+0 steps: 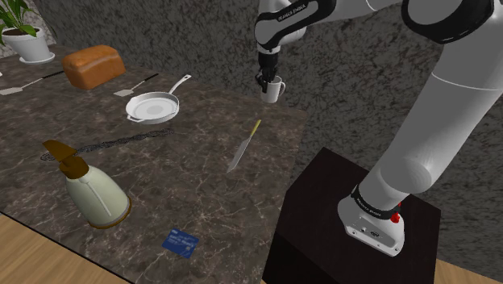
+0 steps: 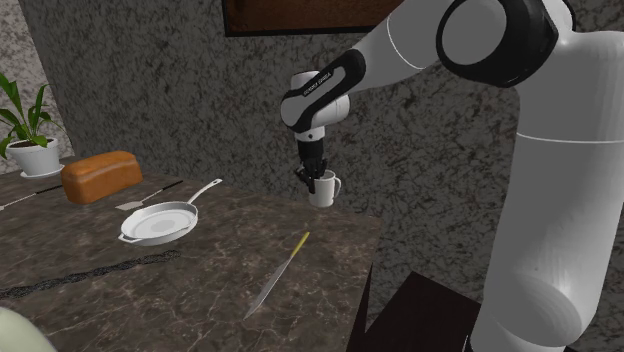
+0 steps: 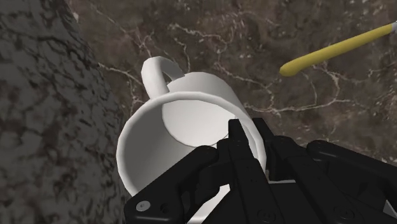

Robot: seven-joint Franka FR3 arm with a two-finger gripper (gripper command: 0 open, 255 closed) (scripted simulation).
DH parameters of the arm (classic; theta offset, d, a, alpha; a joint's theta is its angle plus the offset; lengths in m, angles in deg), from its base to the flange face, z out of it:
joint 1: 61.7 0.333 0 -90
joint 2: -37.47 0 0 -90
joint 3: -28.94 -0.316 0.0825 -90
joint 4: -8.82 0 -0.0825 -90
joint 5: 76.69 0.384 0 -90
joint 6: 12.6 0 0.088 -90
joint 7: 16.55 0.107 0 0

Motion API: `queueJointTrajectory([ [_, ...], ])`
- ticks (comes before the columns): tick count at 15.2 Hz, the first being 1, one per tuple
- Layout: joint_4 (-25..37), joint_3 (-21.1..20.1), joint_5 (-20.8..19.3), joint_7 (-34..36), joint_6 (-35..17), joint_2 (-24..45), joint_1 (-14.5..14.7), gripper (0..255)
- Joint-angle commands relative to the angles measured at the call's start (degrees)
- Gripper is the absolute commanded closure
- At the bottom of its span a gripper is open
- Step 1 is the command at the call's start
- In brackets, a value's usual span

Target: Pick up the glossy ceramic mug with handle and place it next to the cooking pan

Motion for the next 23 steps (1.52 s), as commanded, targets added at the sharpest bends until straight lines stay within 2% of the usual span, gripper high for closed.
queueJointTrajectory([
  [1, 0.88, 0.02, -0.03, -0.1, 1.5, -0.62, -0.01, 255],
  [17, 9.18, -0.02, -0.15, -0.51, 13.03, -3.87, 0.11, 255],
  [23, 17.68, -3.09, 0.31, 6.01, 15.55, 2.5, 3.79, 255],
])
